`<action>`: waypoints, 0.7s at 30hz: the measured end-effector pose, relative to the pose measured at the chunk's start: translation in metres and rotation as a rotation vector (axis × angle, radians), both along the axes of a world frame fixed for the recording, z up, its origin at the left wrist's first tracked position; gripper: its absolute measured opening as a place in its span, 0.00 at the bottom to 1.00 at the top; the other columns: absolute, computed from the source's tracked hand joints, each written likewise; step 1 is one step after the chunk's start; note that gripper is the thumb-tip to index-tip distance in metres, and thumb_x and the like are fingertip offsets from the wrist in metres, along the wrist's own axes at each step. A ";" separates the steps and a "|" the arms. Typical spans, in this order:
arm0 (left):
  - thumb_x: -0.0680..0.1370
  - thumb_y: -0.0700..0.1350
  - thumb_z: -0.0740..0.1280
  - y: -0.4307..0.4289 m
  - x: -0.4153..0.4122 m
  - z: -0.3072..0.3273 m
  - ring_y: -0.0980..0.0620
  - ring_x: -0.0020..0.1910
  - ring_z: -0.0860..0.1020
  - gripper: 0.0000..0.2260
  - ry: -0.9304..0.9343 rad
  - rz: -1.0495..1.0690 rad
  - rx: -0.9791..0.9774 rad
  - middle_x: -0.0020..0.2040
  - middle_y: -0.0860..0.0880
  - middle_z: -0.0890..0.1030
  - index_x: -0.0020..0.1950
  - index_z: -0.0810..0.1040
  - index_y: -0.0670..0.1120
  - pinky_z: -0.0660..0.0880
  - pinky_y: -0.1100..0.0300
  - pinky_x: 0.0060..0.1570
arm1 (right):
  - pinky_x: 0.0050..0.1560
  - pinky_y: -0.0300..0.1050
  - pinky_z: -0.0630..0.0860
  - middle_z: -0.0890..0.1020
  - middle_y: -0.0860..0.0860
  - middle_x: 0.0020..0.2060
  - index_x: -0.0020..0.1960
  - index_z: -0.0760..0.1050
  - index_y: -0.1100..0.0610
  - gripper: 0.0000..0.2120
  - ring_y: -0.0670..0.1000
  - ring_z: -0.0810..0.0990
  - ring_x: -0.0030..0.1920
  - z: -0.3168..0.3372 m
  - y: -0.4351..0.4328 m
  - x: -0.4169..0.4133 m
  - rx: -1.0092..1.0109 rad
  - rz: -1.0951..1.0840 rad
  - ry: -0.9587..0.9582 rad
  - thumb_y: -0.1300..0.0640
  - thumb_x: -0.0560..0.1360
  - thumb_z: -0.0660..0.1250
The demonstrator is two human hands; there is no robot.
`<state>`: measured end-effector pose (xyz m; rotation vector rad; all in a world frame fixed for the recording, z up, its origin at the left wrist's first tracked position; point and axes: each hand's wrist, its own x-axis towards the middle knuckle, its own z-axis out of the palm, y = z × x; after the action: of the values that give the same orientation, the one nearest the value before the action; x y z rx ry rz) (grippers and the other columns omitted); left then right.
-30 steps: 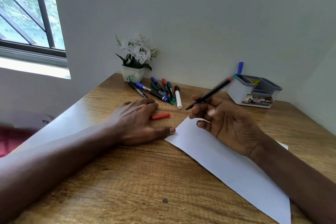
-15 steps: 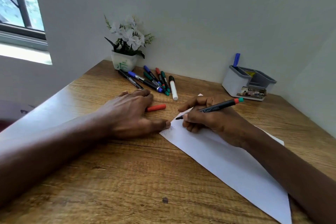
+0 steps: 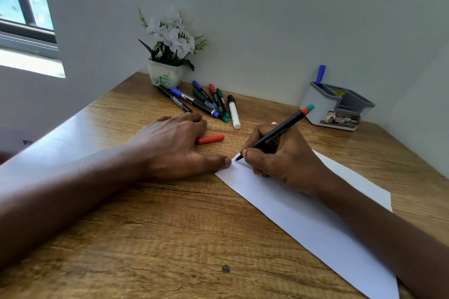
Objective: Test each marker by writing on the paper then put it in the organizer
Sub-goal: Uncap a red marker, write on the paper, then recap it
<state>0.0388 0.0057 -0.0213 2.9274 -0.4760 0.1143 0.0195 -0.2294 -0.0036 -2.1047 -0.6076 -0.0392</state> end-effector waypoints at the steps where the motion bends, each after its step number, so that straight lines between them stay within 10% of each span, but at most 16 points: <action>1: 0.62 0.85 0.50 0.000 0.001 -0.001 0.51 0.75 0.67 0.51 -0.006 0.004 0.004 0.81 0.53 0.61 0.76 0.67 0.55 0.68 0.52 0.66 | 0.31 0.37 0.75 0.81 0.51 0.28 0.40 0.81 0.59 0.04 0.45 0.79 0.28 0.000 0.000 0.000 -0.002 0.005 0.004 0.64 0.73 0.73; 21: 0.61 0.86 0.48 -0.001 0.002 0.001 0.50 0.78 0.62 0.55 0.038 0.019 0.026 0.83 0.54 0.56 0.80 0.60 0.56 0.64 0.50 0.71 | 0.31 0.41 0.75 0.79 0.49 0.26 0.37 0.79 0.57 0.05 0.45 0.77 0.28 0.000 0.001 -0.001 0.011 -0.036 0.000 0.58 0.71 0.71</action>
<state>0.0411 0.0045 -0.0204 2.9540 -0.4480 0.0548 0.0187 -0.2282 -0.0033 -2.1048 -0.5680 -0.0634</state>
